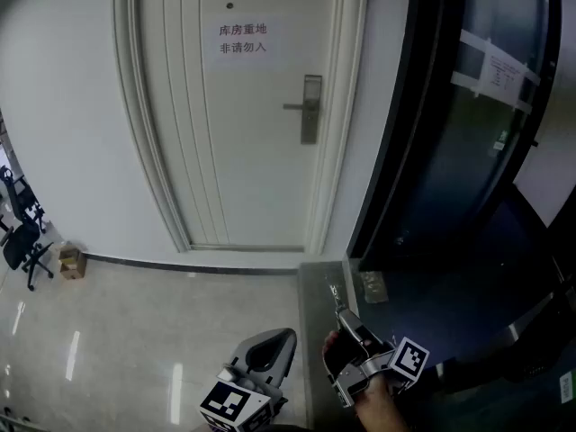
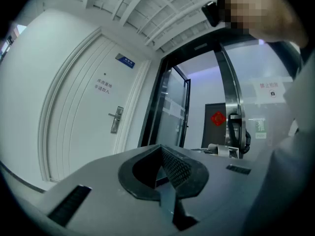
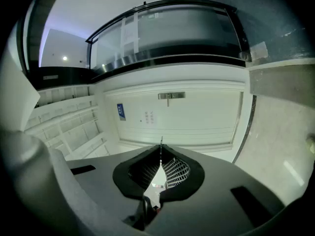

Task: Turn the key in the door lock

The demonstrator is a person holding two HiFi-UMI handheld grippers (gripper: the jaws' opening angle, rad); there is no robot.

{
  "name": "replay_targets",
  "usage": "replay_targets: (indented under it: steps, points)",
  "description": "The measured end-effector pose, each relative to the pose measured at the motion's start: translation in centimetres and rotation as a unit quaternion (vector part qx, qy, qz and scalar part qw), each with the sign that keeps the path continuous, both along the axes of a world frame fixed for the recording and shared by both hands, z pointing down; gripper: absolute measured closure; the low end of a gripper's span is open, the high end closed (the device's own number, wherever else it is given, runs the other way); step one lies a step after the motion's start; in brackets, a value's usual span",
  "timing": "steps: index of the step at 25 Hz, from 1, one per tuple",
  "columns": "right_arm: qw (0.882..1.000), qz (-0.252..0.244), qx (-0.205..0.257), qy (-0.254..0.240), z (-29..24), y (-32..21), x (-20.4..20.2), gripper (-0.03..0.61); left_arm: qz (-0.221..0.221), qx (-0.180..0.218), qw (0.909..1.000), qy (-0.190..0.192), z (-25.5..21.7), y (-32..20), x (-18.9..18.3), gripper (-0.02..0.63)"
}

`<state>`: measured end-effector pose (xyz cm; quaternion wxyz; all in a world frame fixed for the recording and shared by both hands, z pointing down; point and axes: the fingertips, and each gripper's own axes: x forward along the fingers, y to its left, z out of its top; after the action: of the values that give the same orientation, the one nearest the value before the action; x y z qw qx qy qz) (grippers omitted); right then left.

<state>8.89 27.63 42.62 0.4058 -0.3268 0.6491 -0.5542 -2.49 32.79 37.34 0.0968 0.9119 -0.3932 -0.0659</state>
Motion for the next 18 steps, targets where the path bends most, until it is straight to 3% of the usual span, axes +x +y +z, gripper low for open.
replay_targets:
  steps: [18]
  points:
    - [1.000,0.027,-0.007,0.003,-0.5,-16.8,-5.4,0.558,0.025,0.002,0.9997,0.002,-0.3,-17.4,-5.5,0.611]
